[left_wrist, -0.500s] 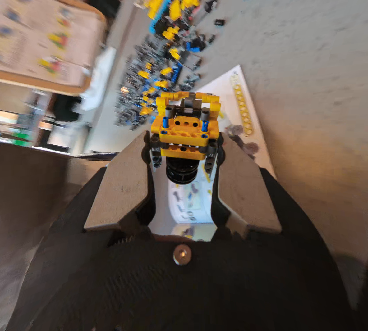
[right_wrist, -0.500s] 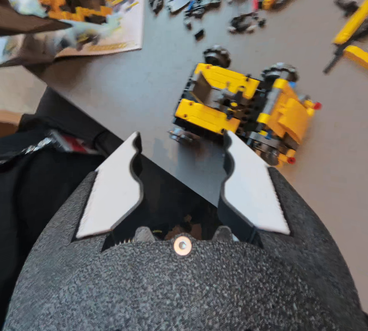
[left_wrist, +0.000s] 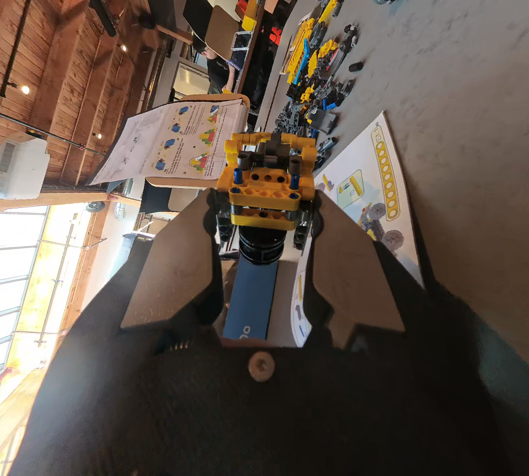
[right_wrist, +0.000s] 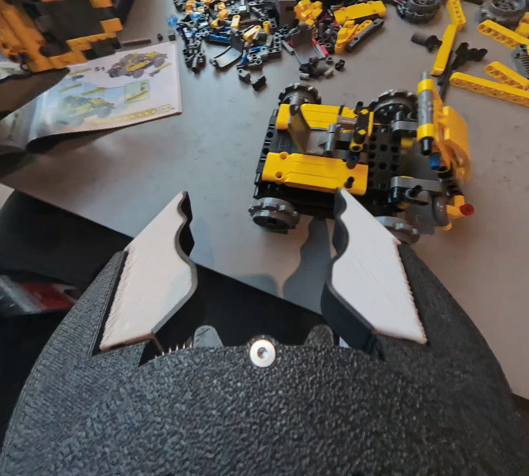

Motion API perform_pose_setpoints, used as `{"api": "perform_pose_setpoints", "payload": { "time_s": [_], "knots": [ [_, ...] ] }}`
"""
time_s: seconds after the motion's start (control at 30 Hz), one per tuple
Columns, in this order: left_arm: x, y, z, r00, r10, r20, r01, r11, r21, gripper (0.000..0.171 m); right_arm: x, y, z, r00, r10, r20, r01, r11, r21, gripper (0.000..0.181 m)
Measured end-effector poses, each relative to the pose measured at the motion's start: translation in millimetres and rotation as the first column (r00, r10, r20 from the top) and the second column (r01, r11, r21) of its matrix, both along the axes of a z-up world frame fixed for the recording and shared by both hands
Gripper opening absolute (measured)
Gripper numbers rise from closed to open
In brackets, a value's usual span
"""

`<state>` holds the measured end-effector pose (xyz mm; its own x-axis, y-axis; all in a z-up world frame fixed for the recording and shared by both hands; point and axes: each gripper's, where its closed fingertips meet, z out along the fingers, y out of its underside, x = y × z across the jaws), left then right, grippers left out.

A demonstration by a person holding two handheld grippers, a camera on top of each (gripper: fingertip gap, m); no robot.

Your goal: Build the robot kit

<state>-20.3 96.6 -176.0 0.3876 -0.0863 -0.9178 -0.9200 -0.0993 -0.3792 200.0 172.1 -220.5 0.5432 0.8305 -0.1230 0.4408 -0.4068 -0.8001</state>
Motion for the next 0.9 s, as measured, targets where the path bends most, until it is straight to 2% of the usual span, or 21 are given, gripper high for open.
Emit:
{"api": "perform_pose_setpoints", "payload": {
  "time_s": [0.07,0.13,0.27,0.37,0.43,0.57,0.73,0.77,0.8,0.9],
  "knots": [
    [5,0,1,1.000,-0.012,0.023,0.012,1.000,0.014,0.064,2,18,-4,0.997,-0.069,0.029,0.069,0.998,0.011,0.099],
    [10,0,2,0.999,-0.021,0.038,0.020,0.999,0.034,0.064,-3,27,-4,0.996,-0.085,0.023,0.084,0.996,0.021,0.098],
    [19,-1,0,0.998,-0.041,0.053,0.038,0.997,0.060,0.064,-3,39,-7,0.985,-0.125,0.121,0.117,0.990,0.075,0.094],
    [22,0,-9,0.997,-0.048,0.064,0.045,0.998,0.053,0.064,-11,37,2,0.989,-0.080,0.123,0.069,0.994,0.090,0.094],
    [23,0,-14,0.997,-0.050,0.059,0.047,0.998,0.050,0.064,-8,47,-1,0.977,-0.105,0.184,0.088,0.991,0.099,0.094],
    [25,-1,-16,0.996,-0.055,0.075,0.052,0.997,0.051,0.064,-19,49,9,0.985,-0.070,0.155,0.058,0.995,0.078,0.090],
    [23,-1,-16,0.993,-0.057,0.107,0.052,0.998,0.043,0.064,-21,66,-8,0.972,-0.096,0.216,0.080,0.994,0.081,0.088],
    [23,-1,-17,0.993,-0.057,0.108,0.053,0.998,0.040,0.064,-22,66,-14,0.970,-0.080,0.230,0.069,0.996,0.055,0.087],
    [23,-1,-18,0.993,-0.057,0.107,0.053,0.998,0.038,0.064,-23,66,-20,0.968,-0.067,0.241,0.061,0.998,0.030,0.094],
    [23,-1,-18,0.993,-0.056,0.107,0.053,0.998,0.035,0.064,-23,65,-20,0.968,-0.021,0.249,0.017,1.000,0.021,0.092]
  ]
}}
